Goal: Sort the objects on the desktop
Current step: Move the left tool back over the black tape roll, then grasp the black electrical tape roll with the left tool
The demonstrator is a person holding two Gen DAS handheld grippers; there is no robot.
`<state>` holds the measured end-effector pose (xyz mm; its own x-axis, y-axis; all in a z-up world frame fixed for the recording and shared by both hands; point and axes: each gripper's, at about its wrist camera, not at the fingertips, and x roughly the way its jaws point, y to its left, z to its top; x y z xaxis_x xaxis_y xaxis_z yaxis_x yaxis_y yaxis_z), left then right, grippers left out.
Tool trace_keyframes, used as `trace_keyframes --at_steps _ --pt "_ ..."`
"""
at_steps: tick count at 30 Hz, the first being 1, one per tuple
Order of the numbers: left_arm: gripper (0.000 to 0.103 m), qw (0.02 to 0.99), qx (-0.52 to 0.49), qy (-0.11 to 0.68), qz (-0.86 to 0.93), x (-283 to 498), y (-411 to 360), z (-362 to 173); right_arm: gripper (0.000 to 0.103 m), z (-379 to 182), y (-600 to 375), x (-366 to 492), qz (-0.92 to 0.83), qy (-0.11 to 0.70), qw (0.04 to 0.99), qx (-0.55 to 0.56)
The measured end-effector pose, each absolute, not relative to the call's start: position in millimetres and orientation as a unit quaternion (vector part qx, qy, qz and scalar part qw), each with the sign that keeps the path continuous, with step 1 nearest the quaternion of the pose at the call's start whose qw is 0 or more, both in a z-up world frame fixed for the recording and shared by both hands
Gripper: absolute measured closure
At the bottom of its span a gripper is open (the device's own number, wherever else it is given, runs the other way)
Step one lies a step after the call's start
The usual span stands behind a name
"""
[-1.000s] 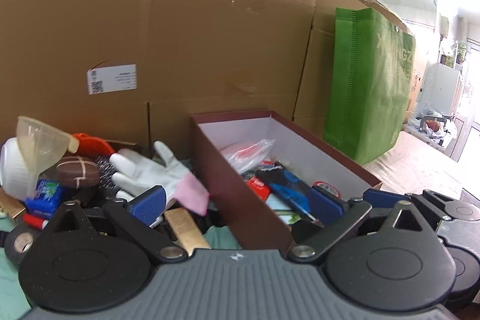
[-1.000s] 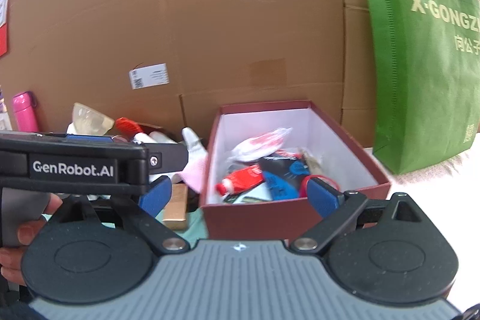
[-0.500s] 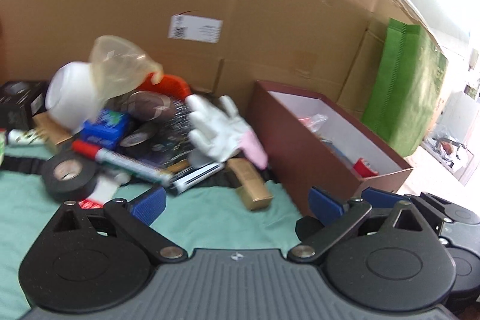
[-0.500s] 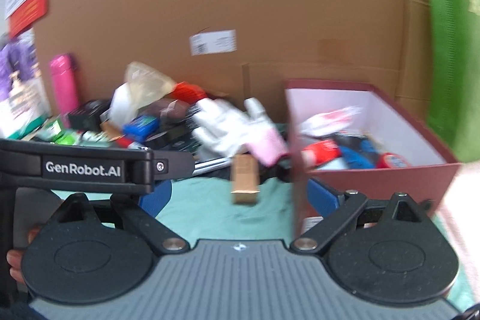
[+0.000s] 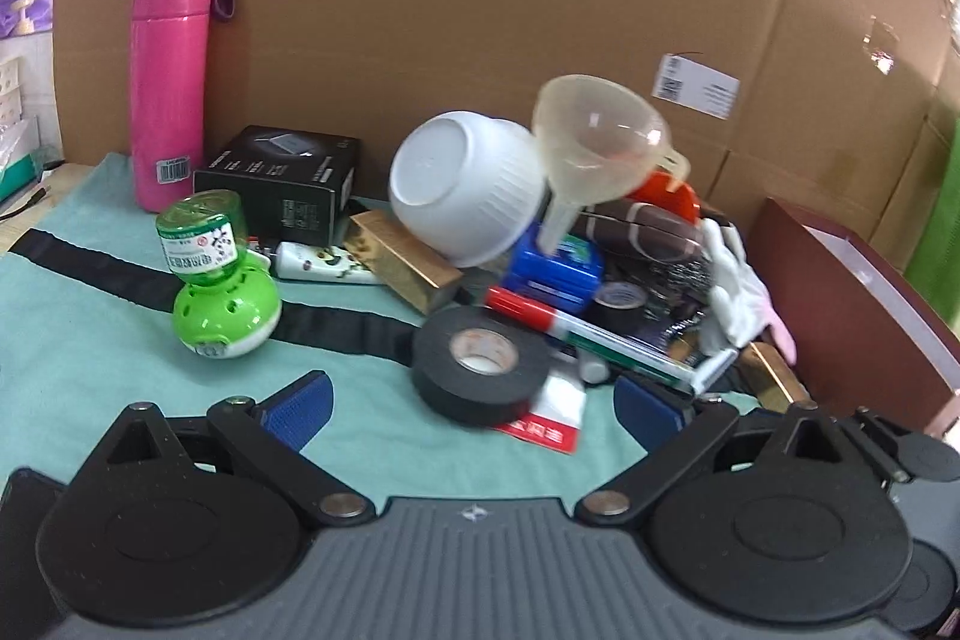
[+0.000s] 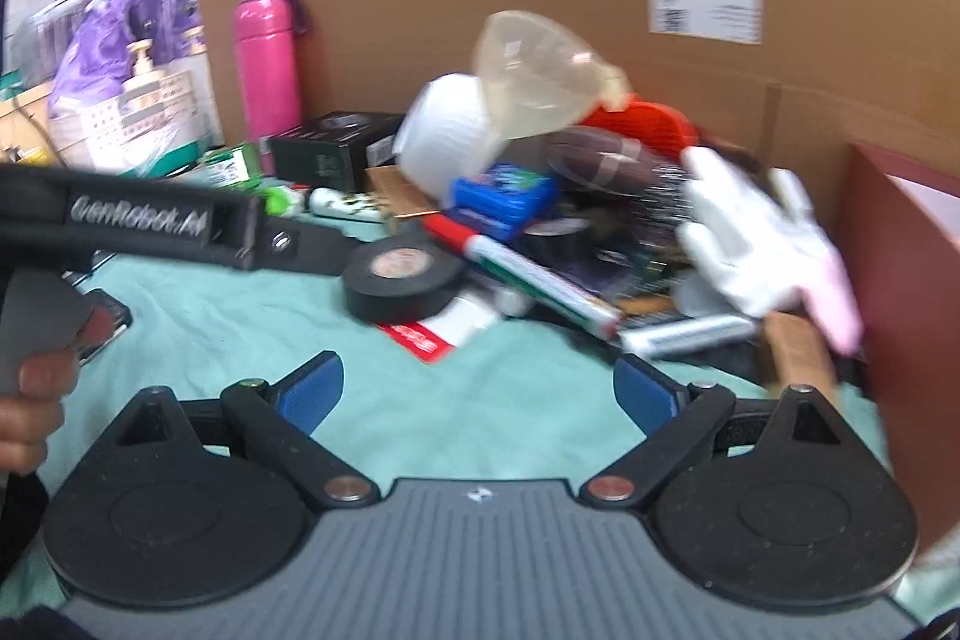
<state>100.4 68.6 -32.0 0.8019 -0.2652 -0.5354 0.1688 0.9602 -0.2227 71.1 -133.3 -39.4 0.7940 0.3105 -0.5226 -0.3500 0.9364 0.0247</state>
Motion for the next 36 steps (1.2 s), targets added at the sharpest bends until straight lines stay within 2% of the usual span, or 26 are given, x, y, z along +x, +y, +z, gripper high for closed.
trace_keyframes --at_steps 2,4,7,12,14,18,19,20,28,36 --pt "0.004 0.941 -0.086 0.306 -0.116 113.6 73.2 -35.0 0.009 -43.2 -122.9 82.3 0.188 0.273 0.943 -0.039" --pt "0.013 0.934 -0.089 0.324 -0.124 127.4 77.3 -39.9 0.009 -46.1 -111.7 93.5 0.203 0.275 0.939 -0.048" --pt "0.020 0.925 -0.097 0.347 -0.123 146.4 80.0 -48.5 0.010 -48.7 -98.5 108.9 0.218 0.281 0.933 -0.058" --pt "0.028 0.911 -0.114 0.374 -0.131 167.8 81.5 -60.2 0.012 -51.6 -83.4 130.7 0.235 0.283 0.927 -0.068" --pt "0.032 0.910 -0.116 0.375 -0.132 173.6 82.0 -62.3 0.020 -54.2 -80.4 140.2 0.239 0.288 0.925 -0.067" --pt "0.041 0.911 -0.111 0.374 -0.134 180.1 80.8 -62.1 0.026 -60.7 -77.0 156.7 0.239 0.304 0.920 -0.058" --pt "0.050 0.910 -0.111 0.374 -0.141 180.6 80.6 -62.1 0.034 -62.2 -76.4 157.5 0.234 0.305 0.921 -0.060" --pt "0.063 0.907 -0.118 0.374 -0.154 180.3 81.3 -61.9 0.034 -62.3 -76.8 157.6 0.233 0.303 0.922 -0.063" --pt "0.069 0.901 -0.095 0.384 -0.177 155.8 69.1 -55.9 0.036 -58.1 -86.2 134.7 0.244 0.311 0.916 -0.076" --pt "0.069 0.886 -0.067 0.390 -0.241 85.2 33.1 -58.4 0.036 -55.5 -135.1 54.4 0.239 0.324 0.913 -0.055"
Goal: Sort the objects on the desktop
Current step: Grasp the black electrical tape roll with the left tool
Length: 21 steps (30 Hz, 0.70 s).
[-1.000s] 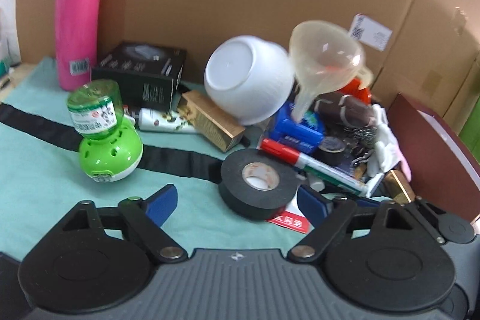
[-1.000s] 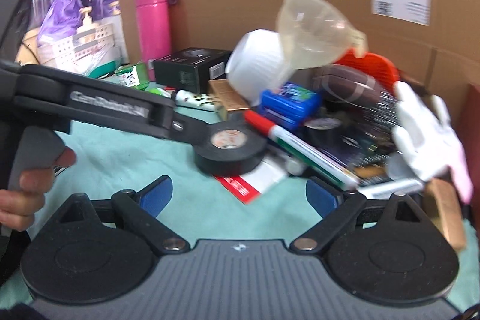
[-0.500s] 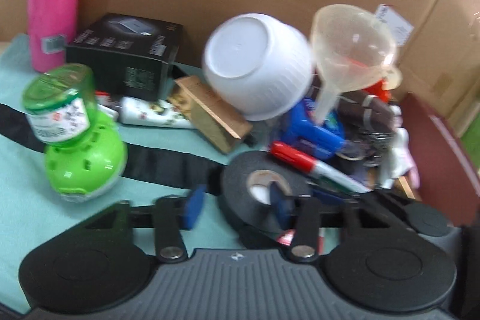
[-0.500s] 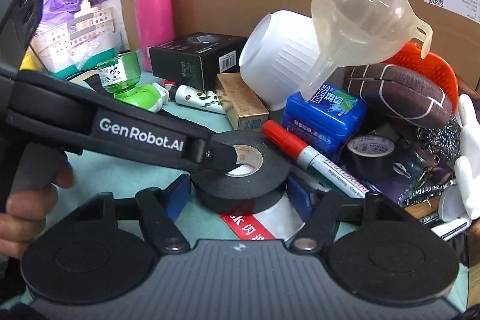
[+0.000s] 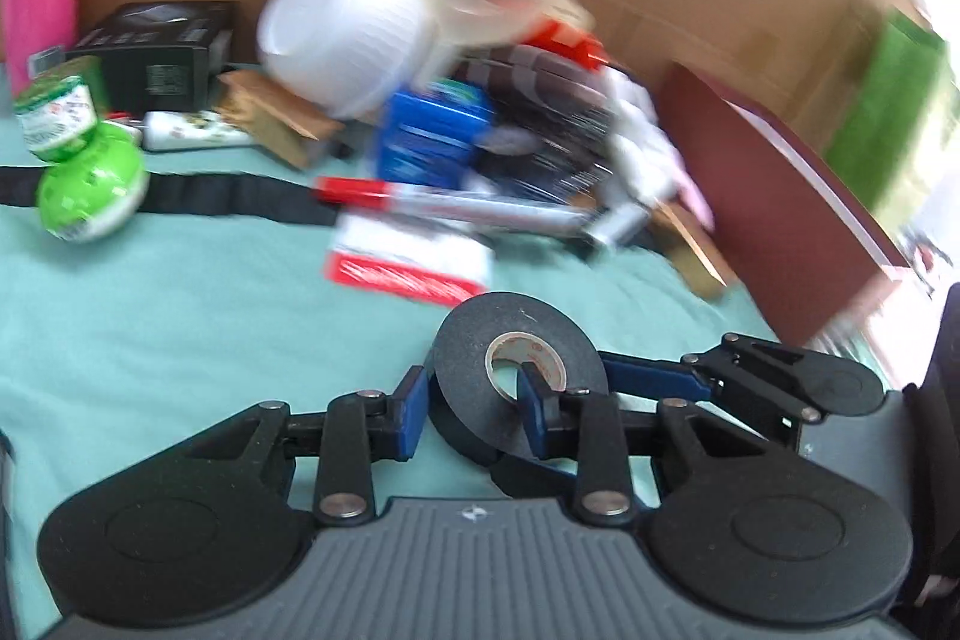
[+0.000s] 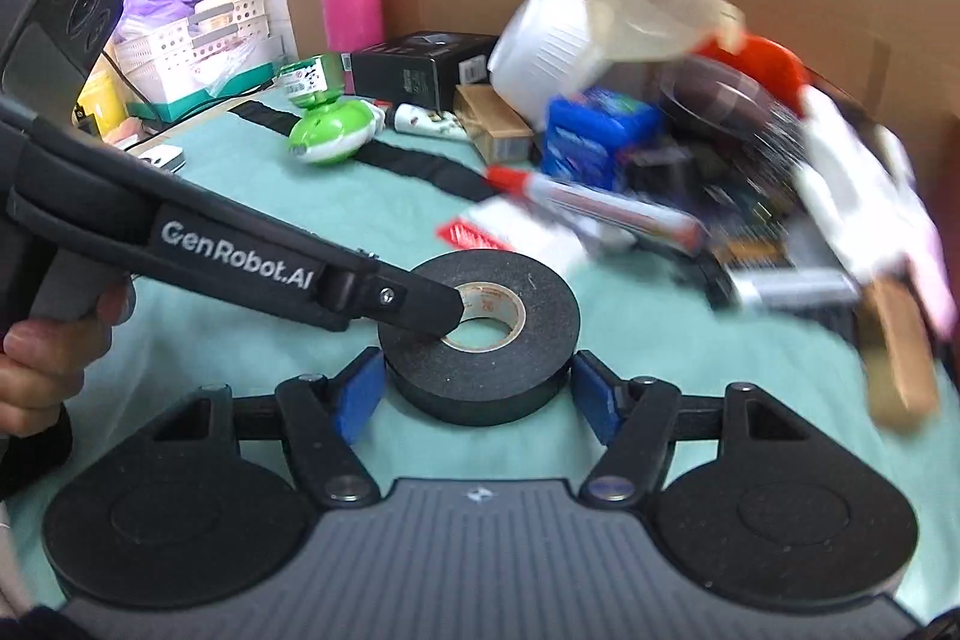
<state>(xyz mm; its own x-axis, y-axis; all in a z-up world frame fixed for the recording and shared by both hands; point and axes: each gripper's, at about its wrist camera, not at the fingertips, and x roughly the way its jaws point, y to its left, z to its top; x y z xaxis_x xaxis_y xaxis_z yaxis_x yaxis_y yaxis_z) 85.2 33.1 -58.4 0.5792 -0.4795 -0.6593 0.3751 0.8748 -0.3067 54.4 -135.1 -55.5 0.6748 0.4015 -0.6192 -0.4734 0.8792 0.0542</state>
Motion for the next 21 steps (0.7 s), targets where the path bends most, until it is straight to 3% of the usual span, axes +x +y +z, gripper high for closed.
trace_keyframes --at_steps 7,11,14,18,19,21 --pt "0.071 0.893 -0.010 0.369 -0.256 49.0 -1.1 -54.2 0.036 -51.8 -180.2 2.4 0.198 0.327 0.924 -0.008" --pt "0.058 0.890 -0.031 0.378 -0.253 52.8 2.7 -54.3 0.036 -44.9 -200.2 -11.9 0.168 0.316 0.934 0.004" --pt "0.055 0.893 -0.034 0.379 -0.241 53.3 3.7 -54.5 0.037 -39.9 -212.0 -8.9 0.141 0.300 0.943 0.028" --pt "0.059 0.890 -0.037 0.381 -0.247 55.5 3.3 -52.6 0.052 -37.3 -208.1 4.8 0.142 0.292 0.945 0.041" --pt "0.068 0.888 -0.036 0.383 -0.250 56.7 1.9 -52.7 0.059 -37.7 -204.6 8.0 0.144 0.293 0.944 0.036" --pt "0.073 0.887 -0.031 0.386 -0.253 57.8 -0.2 -53.3 0.065 -40.3 -197.2 16.1 0.146 0.299 0.943 0.027"
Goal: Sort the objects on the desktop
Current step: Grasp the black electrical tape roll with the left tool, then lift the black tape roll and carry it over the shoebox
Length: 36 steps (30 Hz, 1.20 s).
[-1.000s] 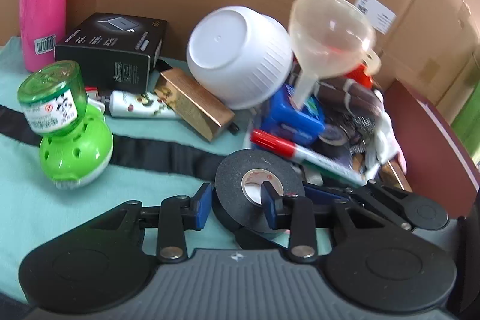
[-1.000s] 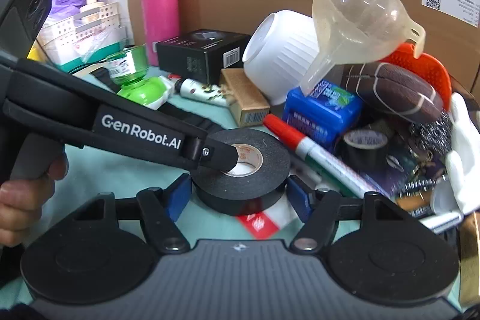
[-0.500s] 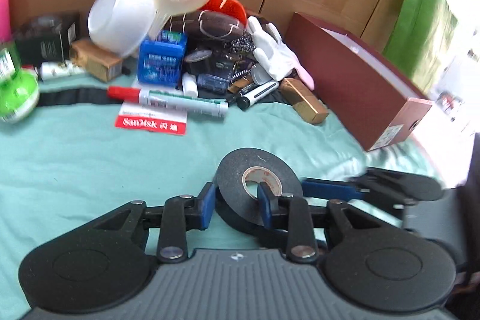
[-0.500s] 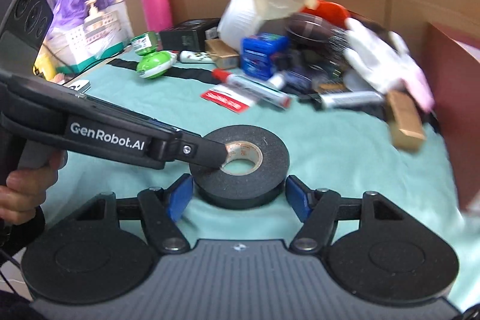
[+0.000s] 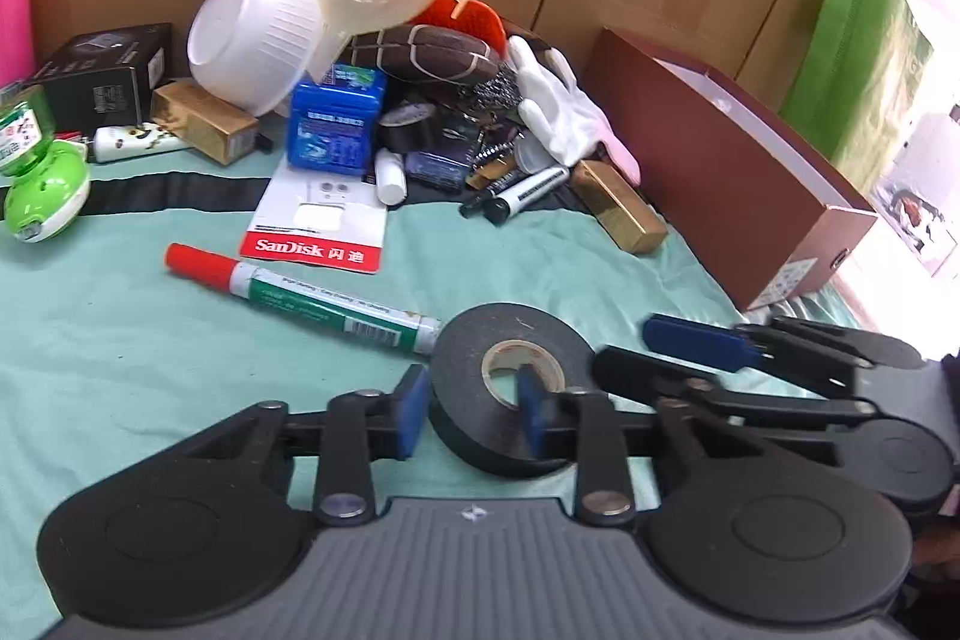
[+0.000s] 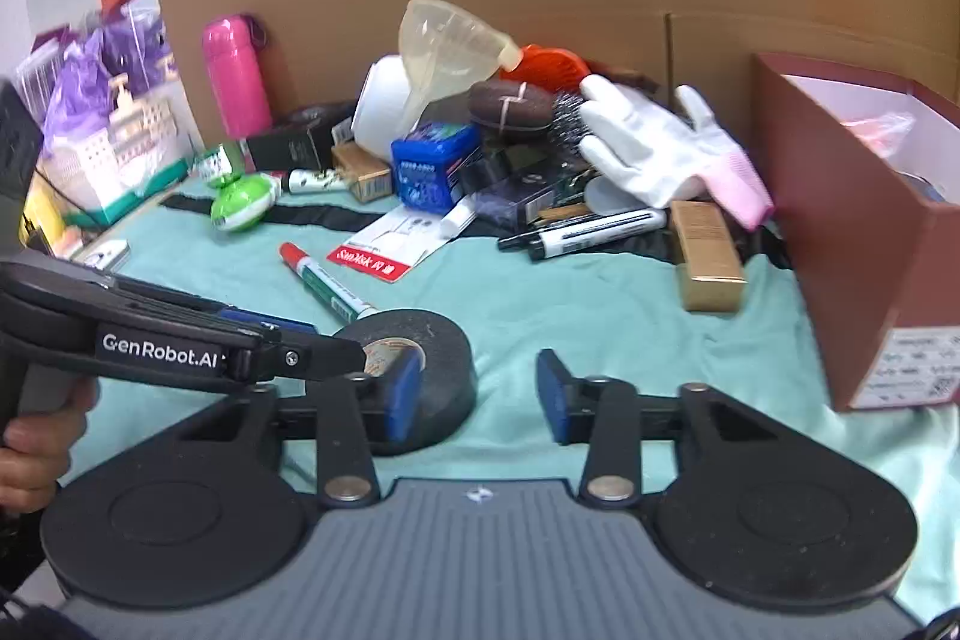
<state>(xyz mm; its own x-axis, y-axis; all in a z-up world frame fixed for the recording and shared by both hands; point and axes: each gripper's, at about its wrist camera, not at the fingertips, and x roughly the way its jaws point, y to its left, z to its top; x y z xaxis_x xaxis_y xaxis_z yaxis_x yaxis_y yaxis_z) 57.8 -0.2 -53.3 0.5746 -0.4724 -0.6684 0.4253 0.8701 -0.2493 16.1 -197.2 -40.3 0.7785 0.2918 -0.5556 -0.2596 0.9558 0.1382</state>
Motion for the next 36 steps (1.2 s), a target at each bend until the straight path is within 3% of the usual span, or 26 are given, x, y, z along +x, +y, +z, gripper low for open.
trace_keyframes --at_steps 20,29,36 --pt "0.073 0.879 -0.038 0.395 -0.263 70.6 -0.6 -60.4 0.077 -55.4 -197.8 43.1 0.173 0.338 0.920 0.098" --pt "0.074 0.886 -0.016 0.382 -0.261 55.4 -11.3 -47.2 0.079 -48.9 -202.0 29.1 0.167 0.325 0.926 0.100" --pt "0.074 0.895 -0.008 0.332 -0.297 48.4 -43.9 -8.2 0.079 -10.3 -229.1 7.3 0.142 0.270 0.949 0.076"
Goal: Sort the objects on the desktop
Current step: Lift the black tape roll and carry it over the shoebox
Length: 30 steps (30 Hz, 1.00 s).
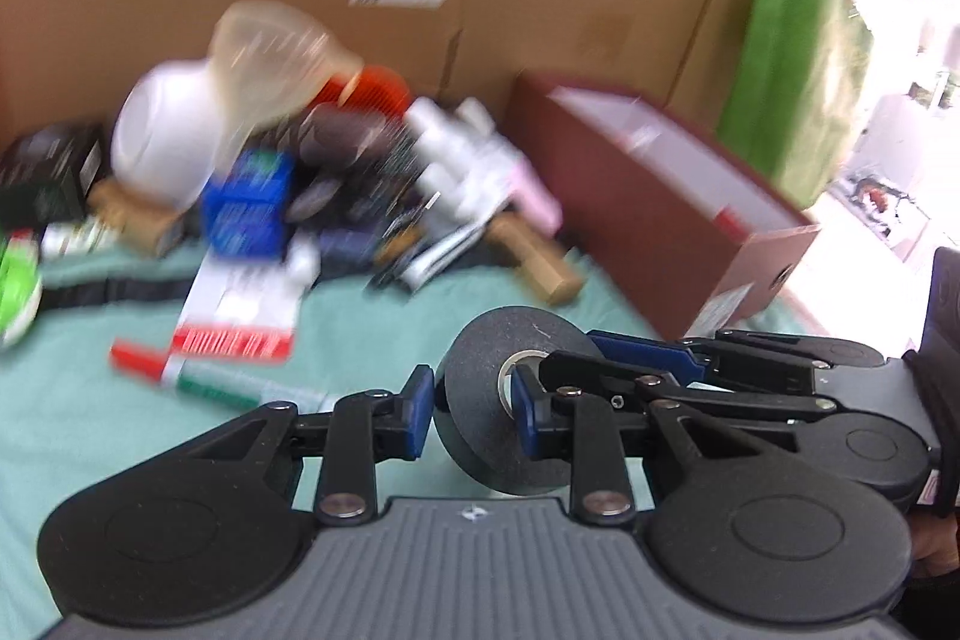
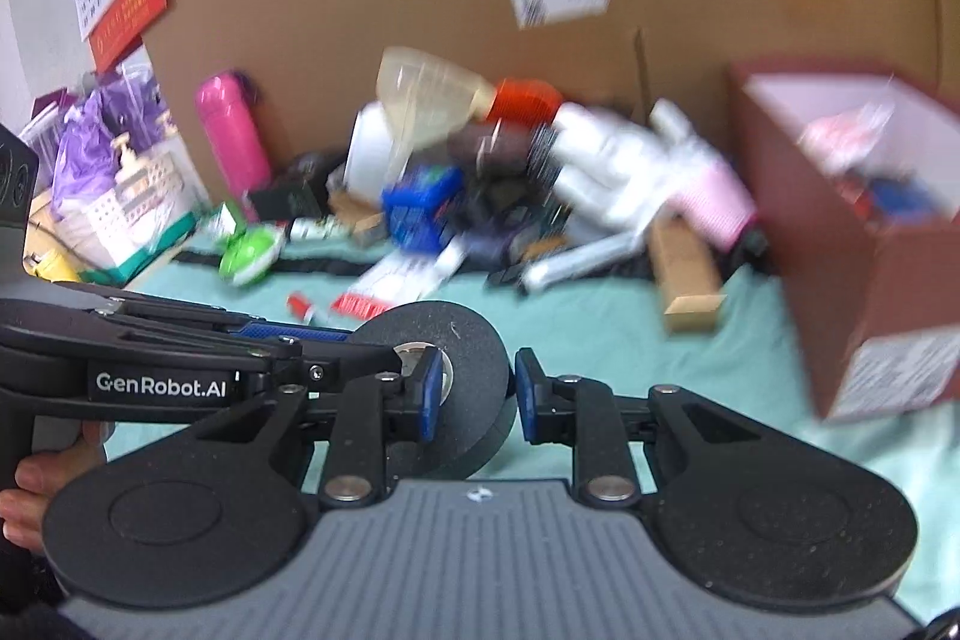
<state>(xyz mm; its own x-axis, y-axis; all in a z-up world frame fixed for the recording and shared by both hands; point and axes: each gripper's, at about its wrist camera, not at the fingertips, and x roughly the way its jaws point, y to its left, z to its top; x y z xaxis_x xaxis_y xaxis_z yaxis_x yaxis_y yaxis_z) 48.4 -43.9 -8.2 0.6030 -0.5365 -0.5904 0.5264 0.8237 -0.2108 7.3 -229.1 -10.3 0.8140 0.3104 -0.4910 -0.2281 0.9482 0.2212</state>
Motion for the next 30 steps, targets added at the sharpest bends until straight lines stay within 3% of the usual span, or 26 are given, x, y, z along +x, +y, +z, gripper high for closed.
trace_keyframes --at_steps 9,15,30 --pt "0.076 0.889 -0.020 0.275 -0.366 75.5 -128.4 49.6 0.079 56.8 -301.1 8.5 0.066 0.193 0.978 0.035" --pt "0.076 0.874 -0.020 0.276 -0.399 103.5 -192.7 64.1 0.079 76.9 -361.7 30.5 0.021 0.190 0.980 0.047" --pt "0.076 0.846 -0.037 0.338 -0.411 190.1 -284.2 31.6 0.079 48.7 -459.0 109.6 -0.025 0.247 0.964 0.098"
